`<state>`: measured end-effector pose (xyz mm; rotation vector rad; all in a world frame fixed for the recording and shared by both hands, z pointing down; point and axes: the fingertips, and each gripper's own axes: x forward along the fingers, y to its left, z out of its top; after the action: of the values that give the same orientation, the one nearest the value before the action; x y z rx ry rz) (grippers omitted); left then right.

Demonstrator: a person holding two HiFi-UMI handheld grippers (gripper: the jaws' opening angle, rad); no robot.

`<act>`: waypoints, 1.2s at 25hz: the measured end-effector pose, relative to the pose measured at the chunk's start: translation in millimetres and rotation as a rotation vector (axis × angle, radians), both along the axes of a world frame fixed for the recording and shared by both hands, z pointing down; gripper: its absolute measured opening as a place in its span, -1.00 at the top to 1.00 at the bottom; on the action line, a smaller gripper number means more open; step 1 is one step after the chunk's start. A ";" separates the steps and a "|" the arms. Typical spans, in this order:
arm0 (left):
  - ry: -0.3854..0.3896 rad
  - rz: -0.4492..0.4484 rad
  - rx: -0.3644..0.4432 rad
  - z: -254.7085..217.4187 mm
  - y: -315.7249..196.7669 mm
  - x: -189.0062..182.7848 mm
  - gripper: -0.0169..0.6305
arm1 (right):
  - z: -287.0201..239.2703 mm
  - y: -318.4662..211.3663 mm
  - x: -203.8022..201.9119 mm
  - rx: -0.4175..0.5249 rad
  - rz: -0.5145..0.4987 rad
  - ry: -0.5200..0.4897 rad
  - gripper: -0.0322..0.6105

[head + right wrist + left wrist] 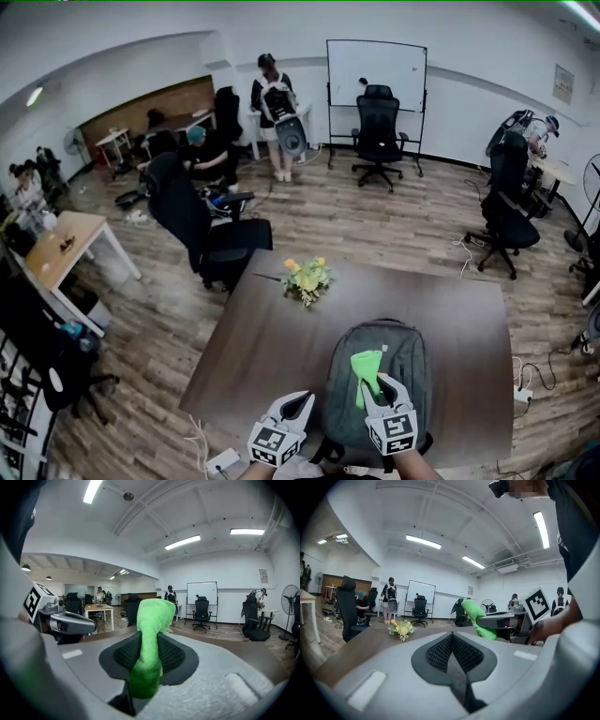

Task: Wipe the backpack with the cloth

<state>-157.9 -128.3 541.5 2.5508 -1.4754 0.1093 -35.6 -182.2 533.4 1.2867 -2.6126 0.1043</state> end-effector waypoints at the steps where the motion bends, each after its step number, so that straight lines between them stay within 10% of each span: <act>1: -0.008 0.001 0.007 -2.2 -2.9 0.7 0.89 | 2.6 -2.6 1.8 -0.012 0.002 0.000 0.59; 30: -0.069 -0.049 -0.043 22.5 -48.7 -8.3 0.89 | 122.9 -117.4 -5.4 -0.326 0.083 0.073 0.58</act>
<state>-166.2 -177.0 564.1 2.4986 -1.5422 0.2222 -41.0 -299.6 656.3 1.2537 -2.3579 0.4663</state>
